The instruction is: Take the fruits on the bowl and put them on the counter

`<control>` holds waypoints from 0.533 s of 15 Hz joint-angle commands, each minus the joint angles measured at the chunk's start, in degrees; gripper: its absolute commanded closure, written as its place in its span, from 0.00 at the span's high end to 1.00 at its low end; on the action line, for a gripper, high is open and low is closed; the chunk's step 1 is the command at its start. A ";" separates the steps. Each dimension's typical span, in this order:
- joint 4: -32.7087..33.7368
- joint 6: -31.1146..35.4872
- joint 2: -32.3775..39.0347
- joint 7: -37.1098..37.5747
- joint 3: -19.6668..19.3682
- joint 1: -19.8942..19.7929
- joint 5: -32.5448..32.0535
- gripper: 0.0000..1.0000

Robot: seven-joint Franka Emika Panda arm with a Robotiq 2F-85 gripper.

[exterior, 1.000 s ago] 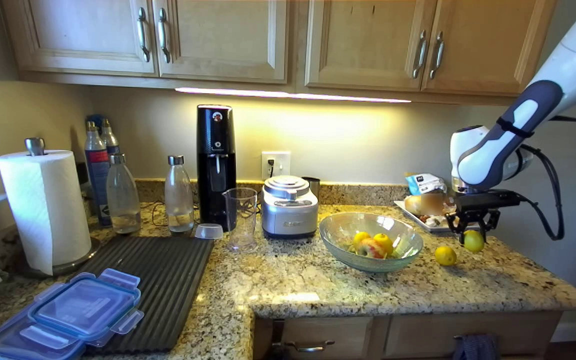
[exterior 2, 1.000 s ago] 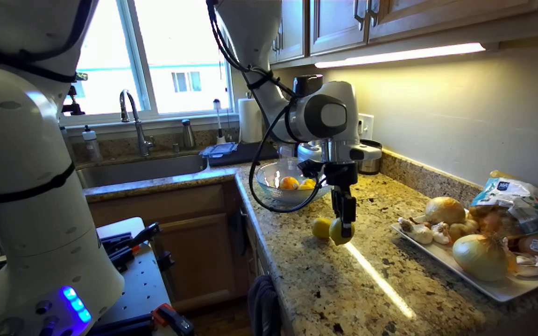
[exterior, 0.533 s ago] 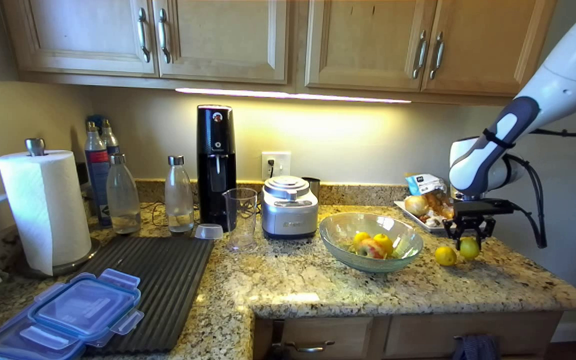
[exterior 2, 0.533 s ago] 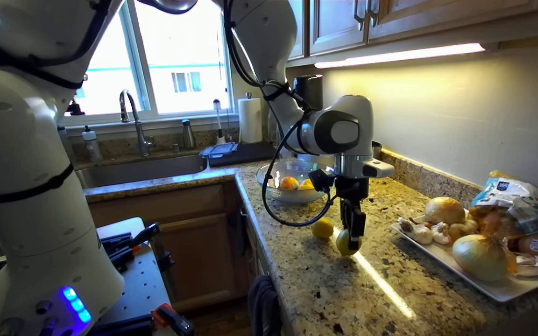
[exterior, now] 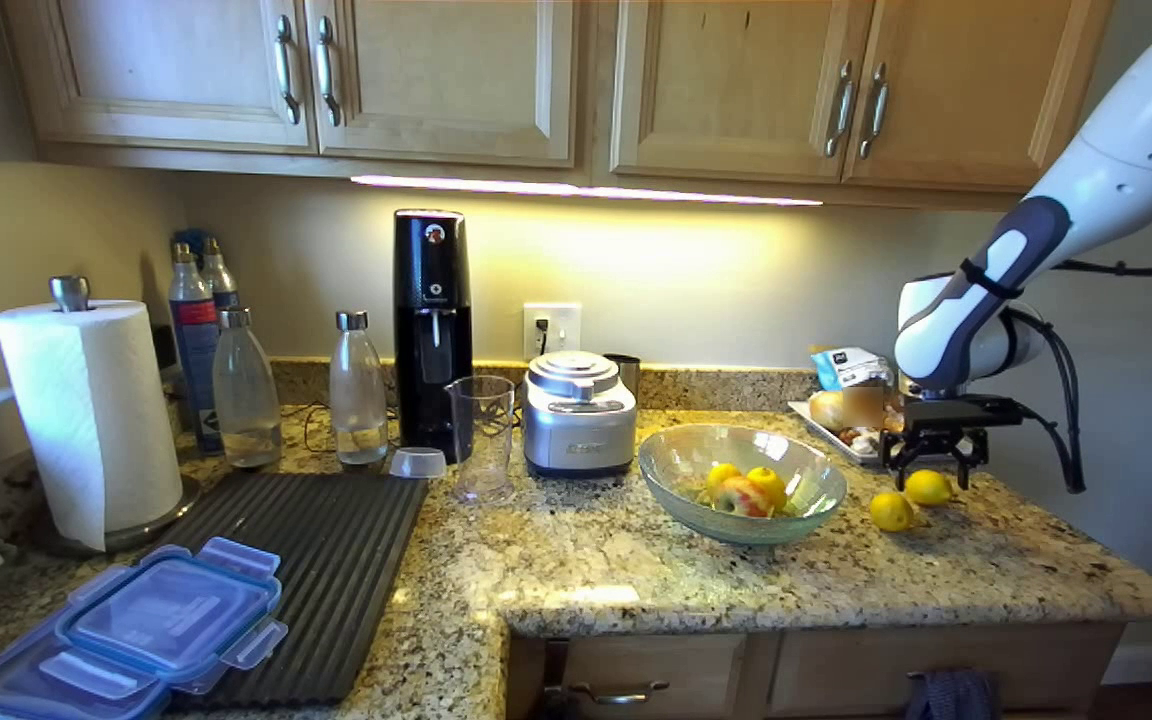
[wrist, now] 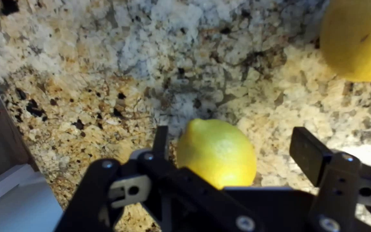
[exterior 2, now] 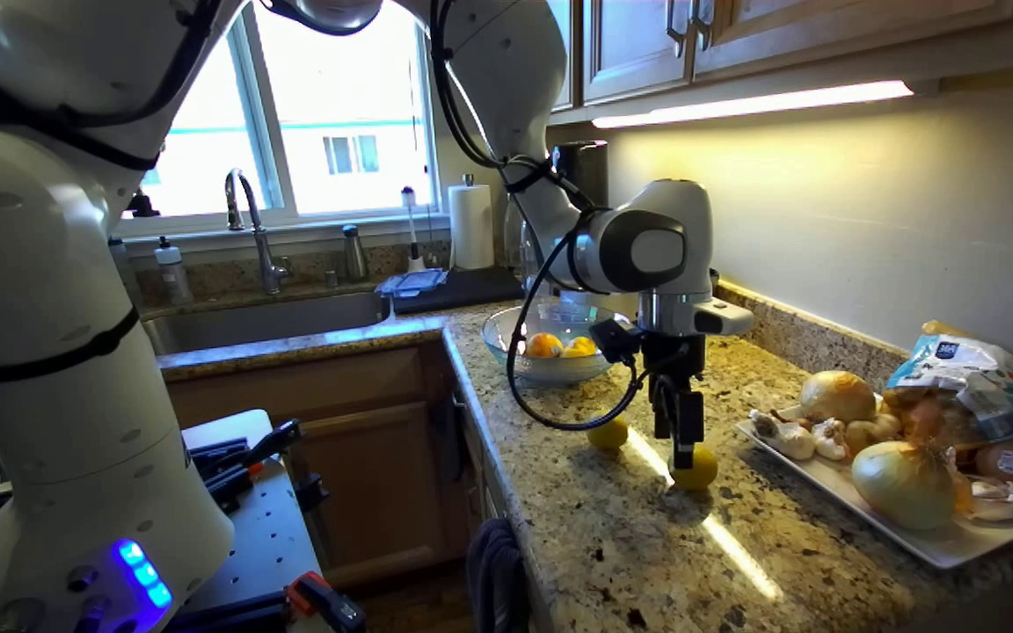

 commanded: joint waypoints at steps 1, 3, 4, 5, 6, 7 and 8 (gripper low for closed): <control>-6.68 4.52 -6.09 -0.89 -1.98 1.36 -1.32 1.00; -8.70 6.79 -8.21 -0.69 -2.89 2.34 -2.24 1.00; -9.54 7.79 -9.12 -0.48 -3.35 2.87 -2.82 1.00; -10.43 8.49 -10.37 -0.28 -3.73 3.57 -3.59 1.00; -11.07 8.79 -11.34 0.06 -4.02 4.20 -4.29 1.00; -11.68 9.04 -12.40 0.44 -4.39 5.13 -5.31 1.00; -12.10 9.10 -13.33 0.94 -4.71 5.92 -6.26 1.00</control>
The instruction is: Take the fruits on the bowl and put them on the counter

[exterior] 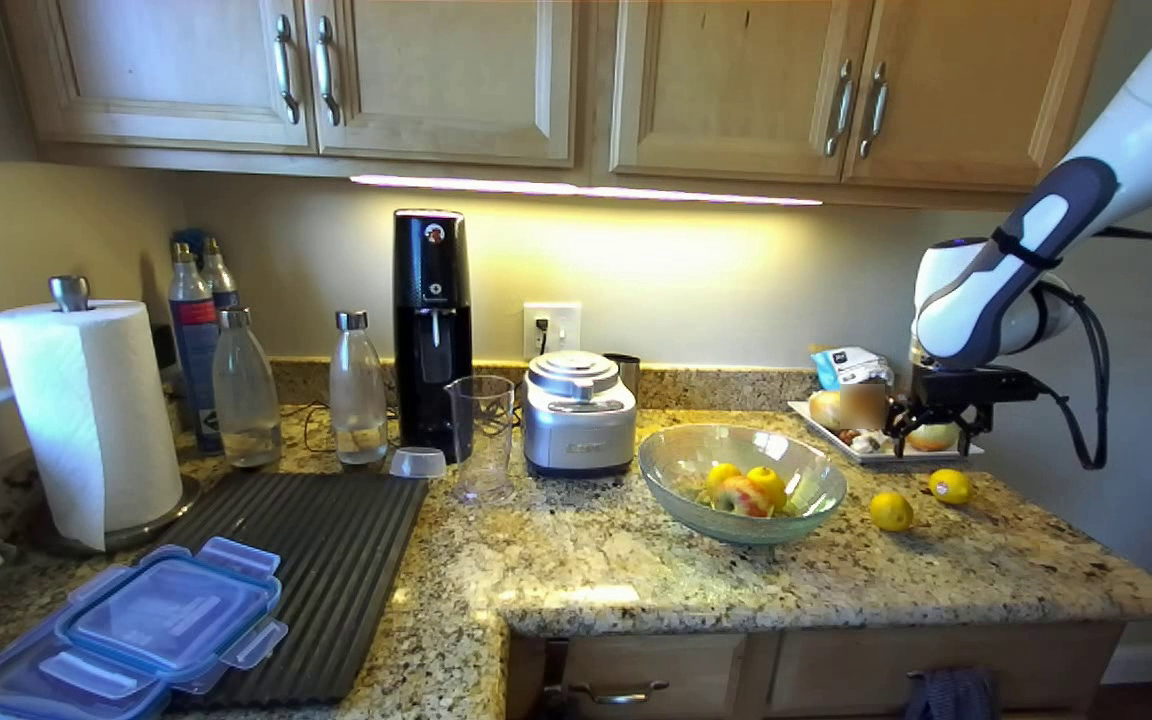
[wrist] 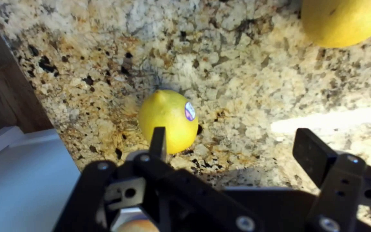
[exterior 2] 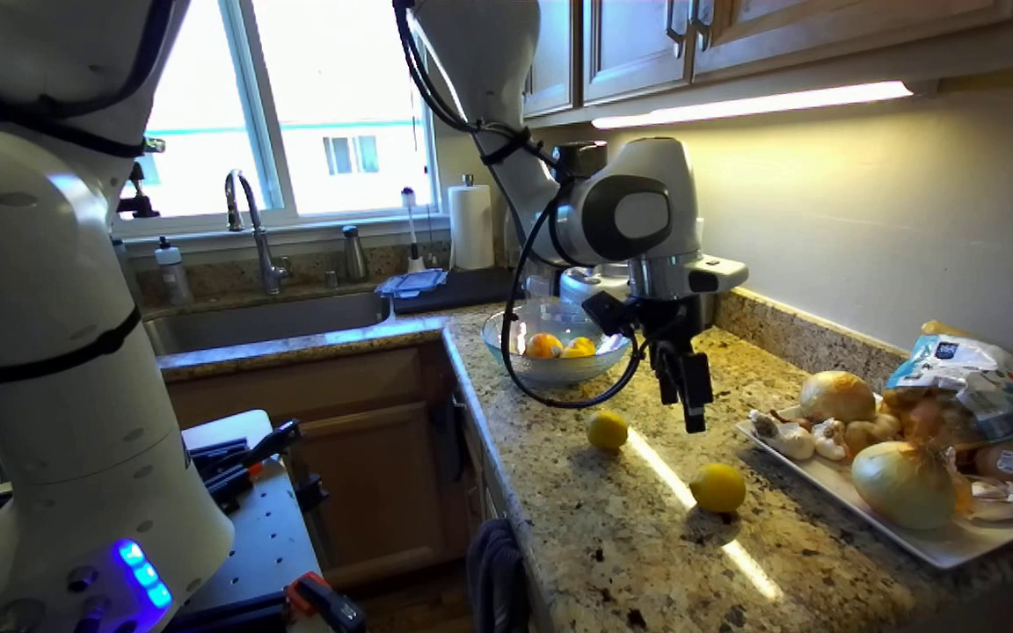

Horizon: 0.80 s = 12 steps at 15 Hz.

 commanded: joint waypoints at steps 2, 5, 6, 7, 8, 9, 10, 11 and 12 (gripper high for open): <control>-5.83 1.25 -7.64 1.23 -1.23 3.91 -3.80 1.00; -5.49 0.29 -9.61 0.98 0.15 5.52 -5.15 1.00; -5.35 0.35 -9.90 1.25 0.40 6.12 -5.88 1.00; -4.93 0.74 -9.89 0.44 1.06 6.59 -6.81 1.00; -4.55 0.63 -9.93 -0.37 1.90 6.81 -7.45 1.00; -4.05 0.27 -9.85 -1.21 3.00 6.96 -7.78 1.00; -3.67 0.10 -9.68 -1.69 3.94 7.13 -7.96 1.00; -3.34 -0.16 -9.64 -2.15 4.99 7.35 -8.00 1.00; -3.08 -0.36 -9.58 -2.22 5.78 7.61 -8.14 1.00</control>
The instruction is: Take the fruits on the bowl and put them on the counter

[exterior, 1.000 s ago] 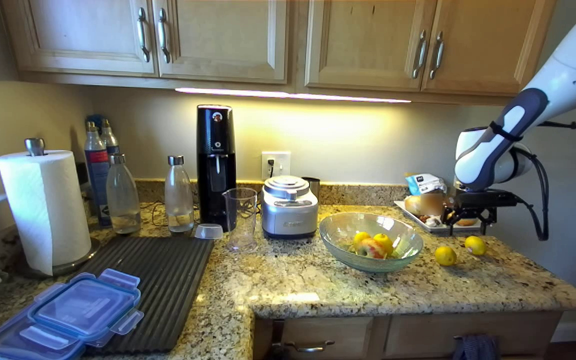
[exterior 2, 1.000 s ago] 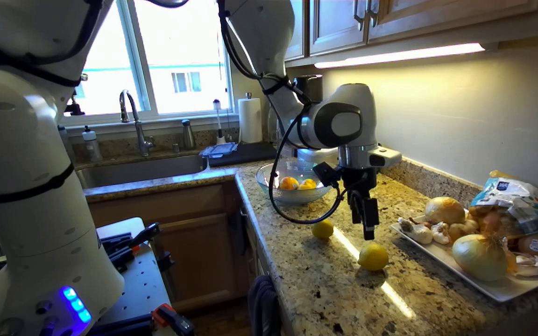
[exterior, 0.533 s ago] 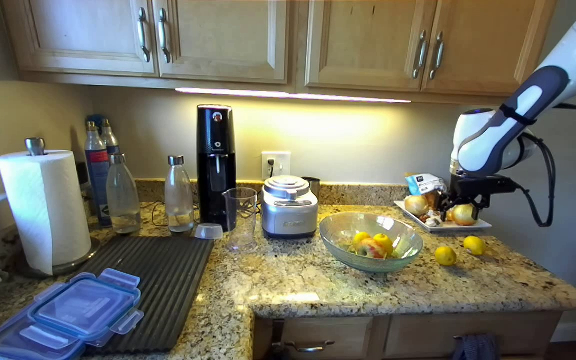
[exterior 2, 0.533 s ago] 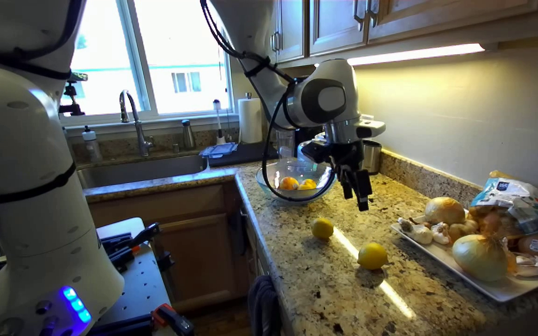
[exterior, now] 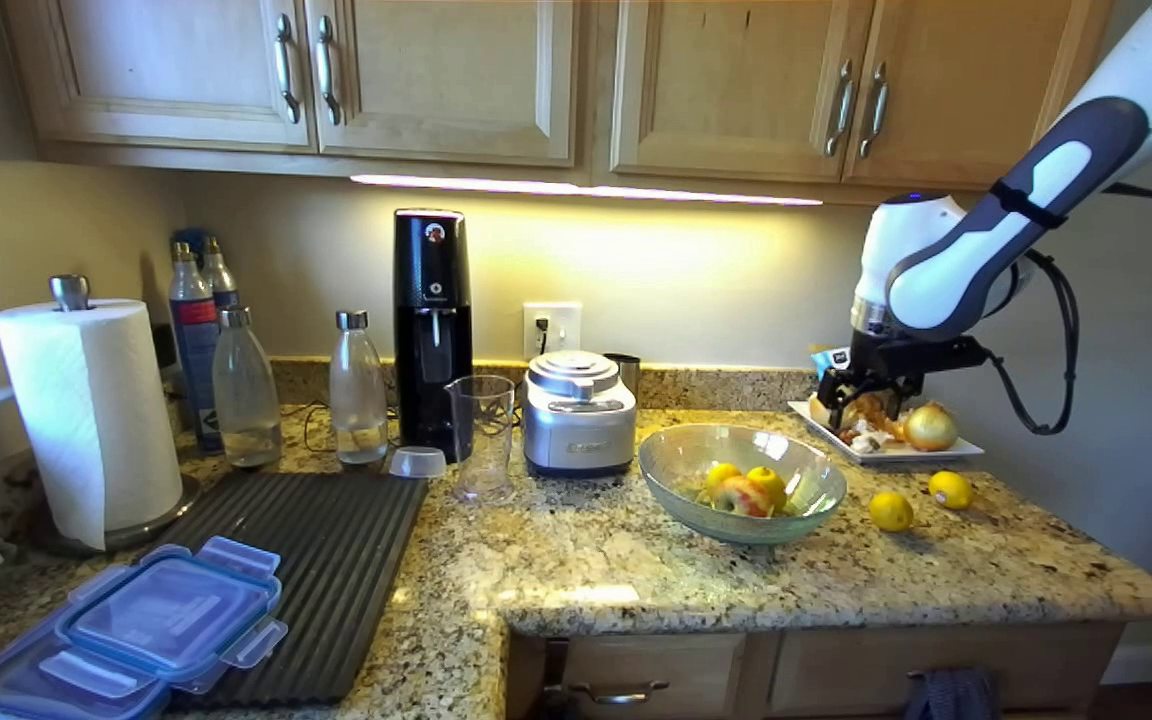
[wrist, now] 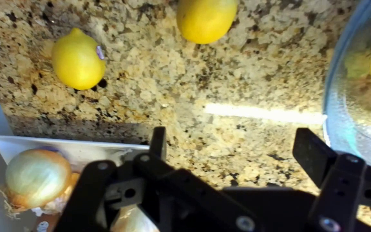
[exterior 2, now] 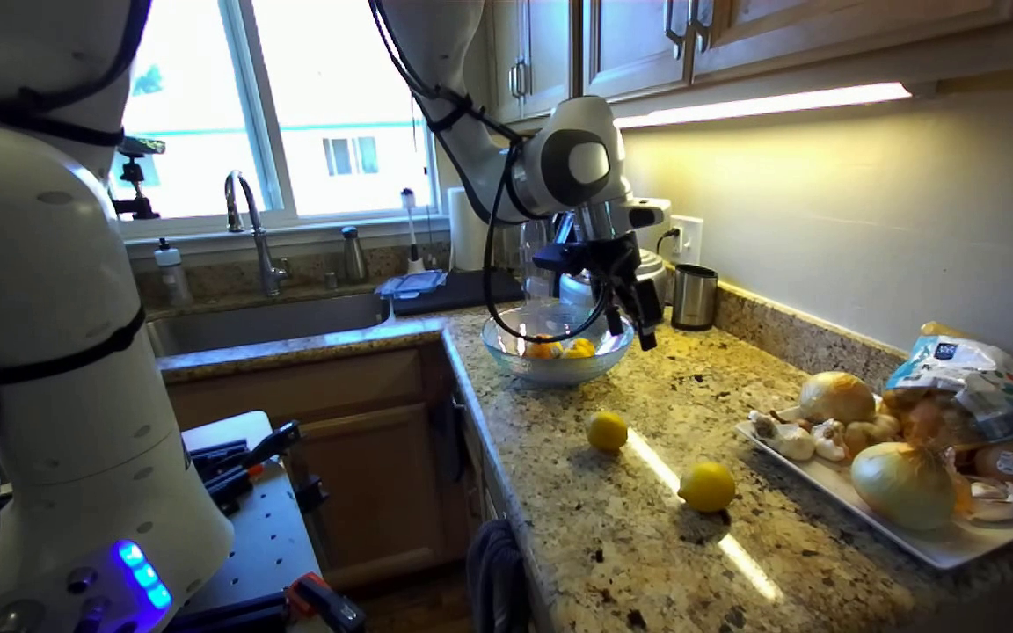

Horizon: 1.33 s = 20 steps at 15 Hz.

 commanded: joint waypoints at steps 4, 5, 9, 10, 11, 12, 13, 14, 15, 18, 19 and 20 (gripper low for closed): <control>-0.82 -0.28 -2.78 -1.78 3.57 2.44 -3.85 1.00; -0.71 -0.79 -3.16 -3.77 5.13 1.96 -3.00 1.00; 0.03 -1.65 -2.71 -14.23 11.64 -0.54 1.72 1.00; 0.35 -1.89 -2.31 -16.50 12.80 -0.83 2.56 1.00; 0.74 -2.15 -1.77 -18.29 13.56 -0.84 2.92 1.00; 0.94 -2.21 -1.36 -20.83 14.57 -1.25 3.46 1.00; 1.38 -2.49 -0.65 -24.44 15.53 -1.88 3.58 1.00; 1.79 -2.67 -0.04 -27.18 16.05 -2.18 3.23 1.00; 2.30 -2.91 0.73 -31.37 17.12 -3.33 3.67 1.00; 3.61 -3.02 2.84 -41.37 18.58 -5.48 2.50 1.00; 4.40 -2.85 3.92 -44.90 19.06 -6.32 2.23 1.00; 5.13 -2.78 4.86 -48.21 19.50 -7.13 1.89 1.00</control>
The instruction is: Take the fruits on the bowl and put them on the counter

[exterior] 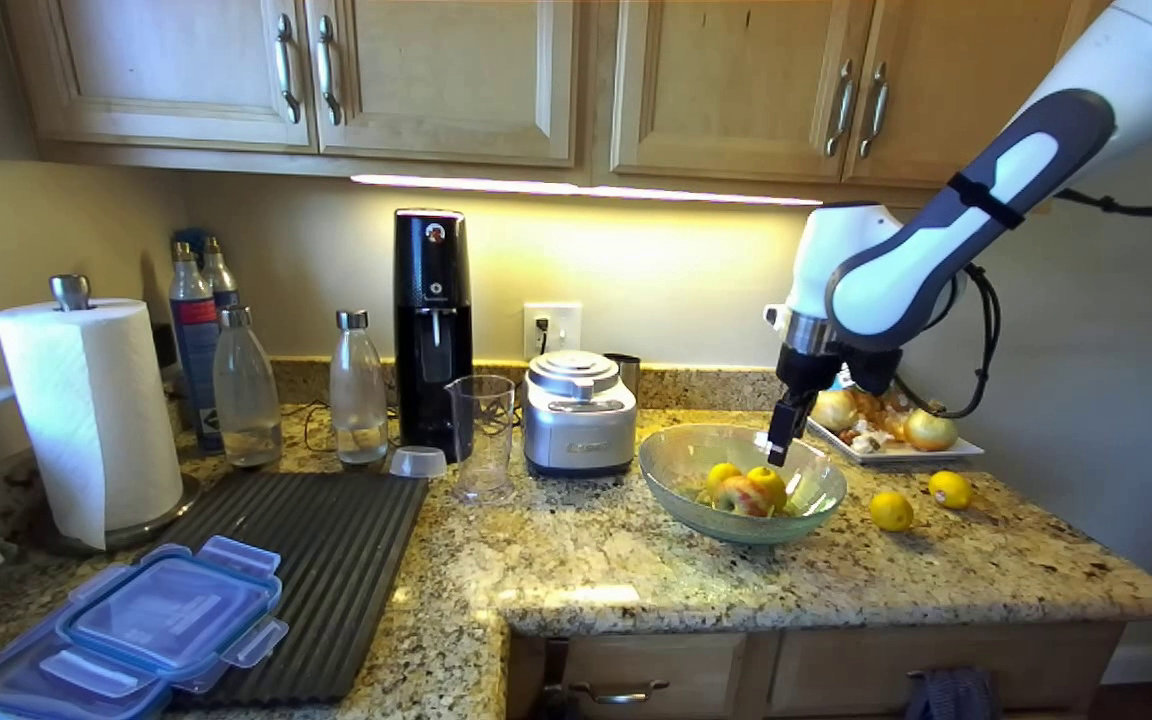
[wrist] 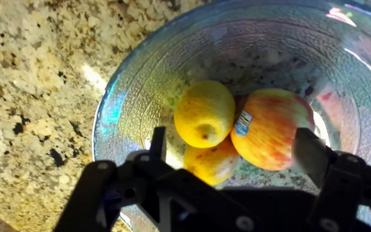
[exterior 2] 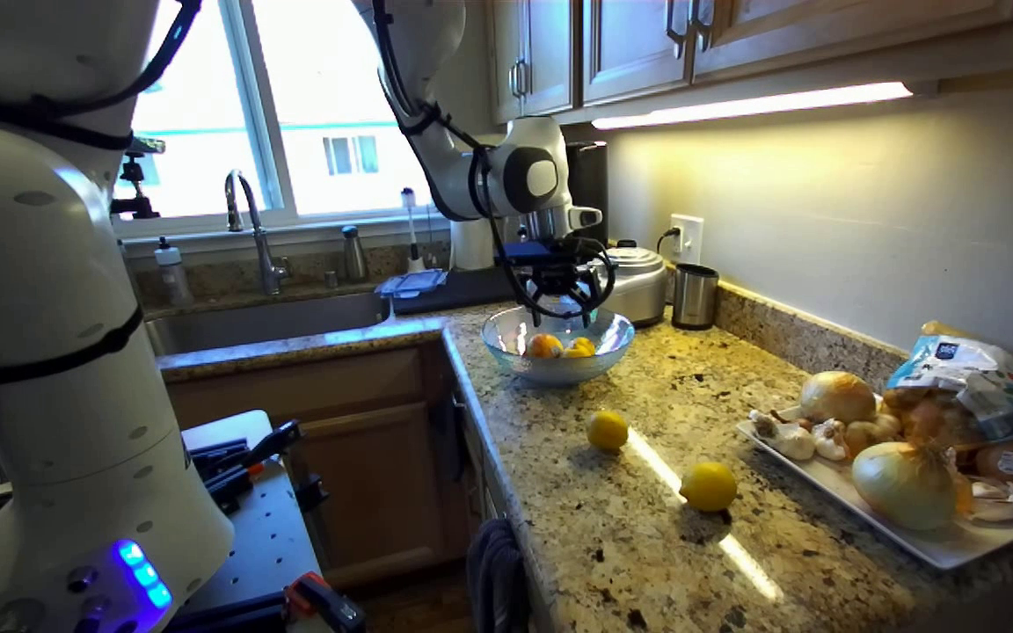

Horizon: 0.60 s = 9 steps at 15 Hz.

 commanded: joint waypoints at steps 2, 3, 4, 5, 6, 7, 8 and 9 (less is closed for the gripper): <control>4.26 -1.68 4.40 -15.44 2.99 -4.56 -1.58 1.00; 5.11 -1.83 5.42 -17.96 3.33 -5.01 -2.07 1.00; 5.80 -1.95 6.26 -20.28 3.75 -5.48 -2.40 1.00; 6.55 -1.99 7.26 -22.29 3.99 -5.70 -2.96 1.00; 7.21 -2.13 8.00 -23.89 4.20 -5.88 -3.30 1.00; 7.82 -2.43 8.73 -25.42 4.43 -5.97 -3.28 1.00; 8.20 -2.38 9.37 -26.74 4.51 -6.02 -3.46 1.00; 8.43 -2.13 9.98 -28.25 4.53 -6.06 -3.70 1.00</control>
